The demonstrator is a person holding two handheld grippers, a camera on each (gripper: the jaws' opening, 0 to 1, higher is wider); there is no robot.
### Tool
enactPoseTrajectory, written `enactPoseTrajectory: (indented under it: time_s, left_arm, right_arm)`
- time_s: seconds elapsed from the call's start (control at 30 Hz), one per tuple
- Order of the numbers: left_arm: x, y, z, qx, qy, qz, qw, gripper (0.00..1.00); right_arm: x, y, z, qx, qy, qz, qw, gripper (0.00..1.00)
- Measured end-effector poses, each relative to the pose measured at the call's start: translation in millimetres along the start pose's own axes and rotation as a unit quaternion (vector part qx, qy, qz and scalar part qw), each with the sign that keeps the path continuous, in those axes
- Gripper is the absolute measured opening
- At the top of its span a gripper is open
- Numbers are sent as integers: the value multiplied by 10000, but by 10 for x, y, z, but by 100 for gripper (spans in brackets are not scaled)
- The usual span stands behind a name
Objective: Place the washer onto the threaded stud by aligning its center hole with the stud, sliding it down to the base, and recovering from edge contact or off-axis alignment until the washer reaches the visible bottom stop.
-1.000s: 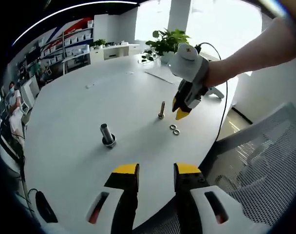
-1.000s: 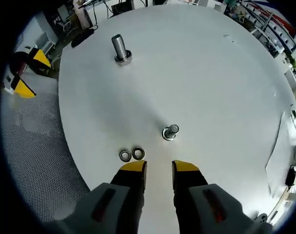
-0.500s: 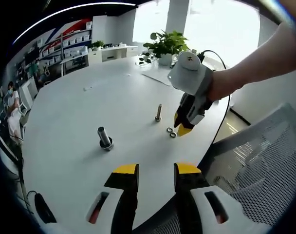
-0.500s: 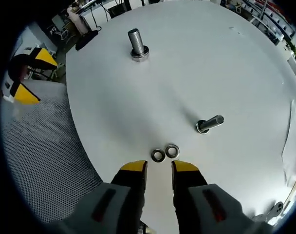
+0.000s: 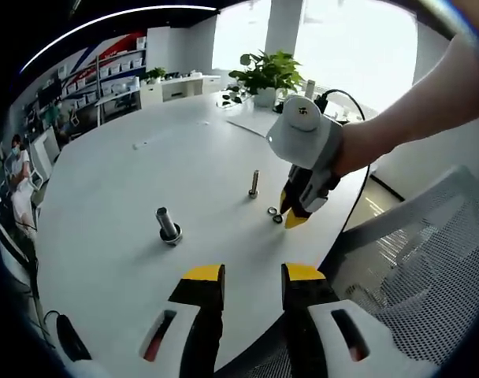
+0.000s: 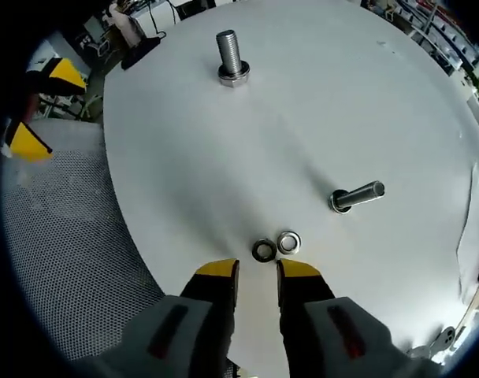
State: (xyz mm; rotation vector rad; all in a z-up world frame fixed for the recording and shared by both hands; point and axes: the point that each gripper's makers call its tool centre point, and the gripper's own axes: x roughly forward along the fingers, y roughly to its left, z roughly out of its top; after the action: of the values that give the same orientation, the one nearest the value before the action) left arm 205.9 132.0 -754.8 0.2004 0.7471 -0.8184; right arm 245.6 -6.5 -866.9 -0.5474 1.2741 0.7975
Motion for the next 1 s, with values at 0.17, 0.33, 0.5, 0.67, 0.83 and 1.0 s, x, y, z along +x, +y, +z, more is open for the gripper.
enactPoseTrajectory:
  time_s: [0.17, 0.33, 0.5, 0.67, 0.83, 1.0]
  left_arm:
    - [-4, -6, -4, 8, 7, -12, 10000, 27]
    - [-7, -6, 4, 37, -2, 2, 10000, 27]
    - [-2, -6, 0, 60, 19, 7, 10000, 27]
    - [-3, -7, -11, 69, 36, 16, 10000, 27]
    - [4, -3, -9, 84, 41, 17, 10000, 27]
    - [5, 0, -30, 96, 85, 22, 9999, 26]
  right_arm:
    - [17, 12, 44, -370, 7, -27, 9993, 22]
    - [38, 34, 51, -922, 115, -87, 9956, 22]
    - [41, 11, 91, -850, 91, -50, 9963, 21]
    - [44, 34, 114, -1160, 59, 22, 9932, 22]
    - [48, 41, 105, -1477, 95, 14, 9890, 21]
    - [54, 7, 114, -1755, 213, 31, 9842, 16]
